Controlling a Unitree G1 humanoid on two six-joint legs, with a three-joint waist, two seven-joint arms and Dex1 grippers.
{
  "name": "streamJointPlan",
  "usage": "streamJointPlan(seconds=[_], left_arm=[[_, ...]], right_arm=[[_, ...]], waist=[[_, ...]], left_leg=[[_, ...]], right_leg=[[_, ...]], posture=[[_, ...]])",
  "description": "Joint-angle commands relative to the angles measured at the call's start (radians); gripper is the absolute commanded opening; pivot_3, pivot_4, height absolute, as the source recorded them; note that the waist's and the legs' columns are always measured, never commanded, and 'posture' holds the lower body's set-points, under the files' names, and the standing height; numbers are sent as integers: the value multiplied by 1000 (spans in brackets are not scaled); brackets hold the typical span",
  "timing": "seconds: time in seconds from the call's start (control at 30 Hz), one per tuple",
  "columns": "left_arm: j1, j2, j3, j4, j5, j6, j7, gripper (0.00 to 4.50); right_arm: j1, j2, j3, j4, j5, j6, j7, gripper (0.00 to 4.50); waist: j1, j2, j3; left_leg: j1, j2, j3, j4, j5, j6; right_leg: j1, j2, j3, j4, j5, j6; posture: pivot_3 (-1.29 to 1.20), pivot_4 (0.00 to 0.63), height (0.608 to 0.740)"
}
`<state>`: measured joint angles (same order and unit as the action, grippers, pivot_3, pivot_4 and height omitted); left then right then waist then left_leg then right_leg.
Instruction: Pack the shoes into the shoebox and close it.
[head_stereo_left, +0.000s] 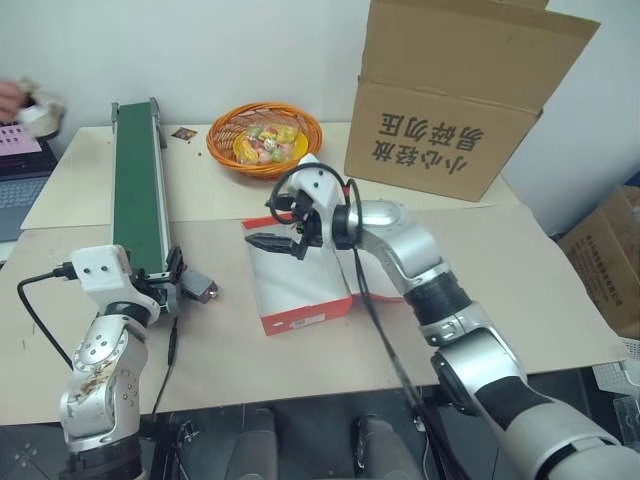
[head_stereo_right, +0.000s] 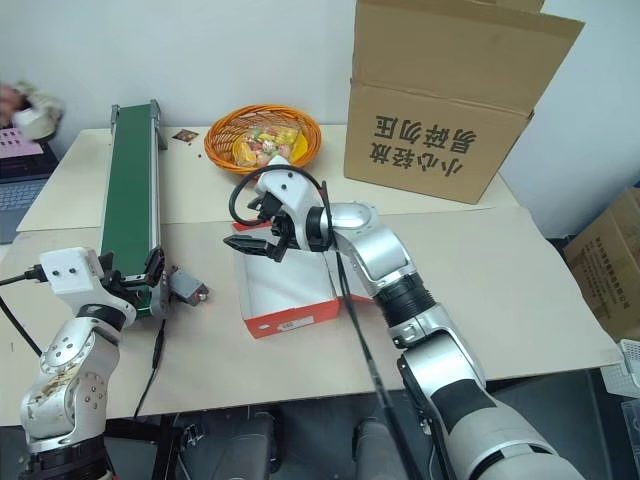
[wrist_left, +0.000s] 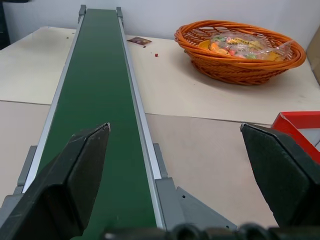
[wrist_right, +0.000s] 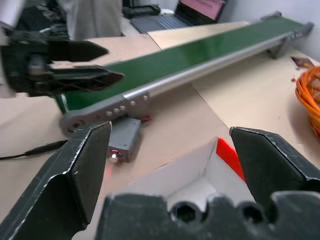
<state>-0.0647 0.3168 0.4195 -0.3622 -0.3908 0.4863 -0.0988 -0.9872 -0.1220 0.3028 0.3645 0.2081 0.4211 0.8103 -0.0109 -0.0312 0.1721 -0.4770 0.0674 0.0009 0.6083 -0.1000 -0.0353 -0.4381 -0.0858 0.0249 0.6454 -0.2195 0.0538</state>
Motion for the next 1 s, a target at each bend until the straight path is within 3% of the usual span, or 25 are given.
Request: streamJointPlan(seconds=[0.03, 0.57, 0.87, 1.0], left_arm=[[7, 10, 22, -54, -6, -7, 5, 4500], [-26, 5, 20, -34, 11, 23, 55, 4500], [-163, 9, 46, -104, -19, 346, 222, 4500], [-201, 38, 52, -114, -13, 393, 217, 4500]], right_arm=[[0, 5, -9, -41, -12, -27, 11, 4479], [10, 25, -37, -41, -5, 18, 24, 4479], [21, 21, -43, -56, -10, 43, 17, 4479], [26, 27, -48, -67, -9, 52, 5, 4479]], waist=[[-1, 0, 0], [-3, 0, 0], [-1, 0, 0], [-3, 0, 0]], left_leg=[[0, 0, 0, 0, 0, 0], [1, 1, 0, 0, -2, -4], [1, 1, 0, 0, -2, -3], [1, 0, 0, 0, -2, -3]], right_leg=[[0, 0, 0, 0, 0, 0], [0, 0, -1, 1, 0, 0], [0, 0, -1, 1, 0, 0], [1, 0, -1, 1, 0, 0]], posture=[[0, 150, 709], [0, 150, 709], [0, 150, 709], [0, 150, 709]])
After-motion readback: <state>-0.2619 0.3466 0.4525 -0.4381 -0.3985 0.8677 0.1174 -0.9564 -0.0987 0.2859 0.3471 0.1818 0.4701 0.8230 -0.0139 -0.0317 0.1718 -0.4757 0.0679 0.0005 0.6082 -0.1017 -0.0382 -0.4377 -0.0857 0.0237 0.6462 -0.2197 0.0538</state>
